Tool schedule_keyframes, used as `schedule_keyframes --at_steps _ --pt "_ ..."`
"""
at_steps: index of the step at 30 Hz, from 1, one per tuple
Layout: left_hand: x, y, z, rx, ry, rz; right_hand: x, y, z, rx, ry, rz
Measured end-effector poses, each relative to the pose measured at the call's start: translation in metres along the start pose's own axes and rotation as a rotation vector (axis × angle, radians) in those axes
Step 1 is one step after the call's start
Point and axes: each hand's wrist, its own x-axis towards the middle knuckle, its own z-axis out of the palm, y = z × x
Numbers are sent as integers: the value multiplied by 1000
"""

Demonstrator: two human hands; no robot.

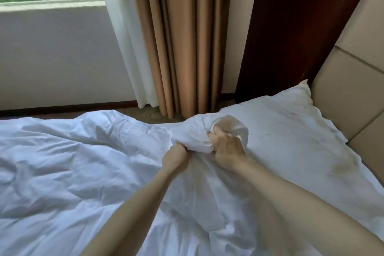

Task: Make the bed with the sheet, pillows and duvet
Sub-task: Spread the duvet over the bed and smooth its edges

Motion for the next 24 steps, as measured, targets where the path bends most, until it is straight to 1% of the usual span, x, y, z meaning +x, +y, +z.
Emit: schedule_keyframes --at_steps 2,4,5,6,7,8,9,11,13,14,15,16,17,18,19,21,24 --pt "0 24 -34 -133 94 21 20 -1 -37 -50 118 -54" --pt "3 52 -61 -282 222 -3 39 0 -73 -119 194 -100" --pt "5 67 -73 -398 289 -45 48 0 -90 -155 240 -135" --pt "7 83 -85 -570 351 -96 58 1 -107 -196 290 -177" --pt "9 98 -97 -746 410 -121 68 1 -124 -231 352 -215" --pt "13 112 -107 -875 468 -111 78 1 -141 -250 431 -253" --pt "17 126 -117 -892 510 -40 88 3 -157 -262 519 -283" --pt "30 146 -130 -822 531 113 104 11 -176 -300 680 -301" --pt "52 153 -134 -856 477 236 119 28 -174 -365 769 -246" --pt "67 151 -129 -782 429 291 126 41 -165 -407 742 -162" --pt "78 147 -122 -609 332 317 128 54 -155 -444 622 -15" --pt "91 140 -109 -411 210 321 125 66 -144 -448 374 171" --pt "103 130 -94 -203 105 302 118 77 -134 -394 97 345" --pt "111 120 -80 -75 21 257 110 87 -123 -329 -134 466" --pt "117 110 -67 1 -14 221 103 97 -112 -284 -285 514" --pt "120 91 -45 32 -18 187 89 111 -87 -286 -388 495" --pt "117 64 -25 9 6 148 74 122 -51 -277 -396 470"
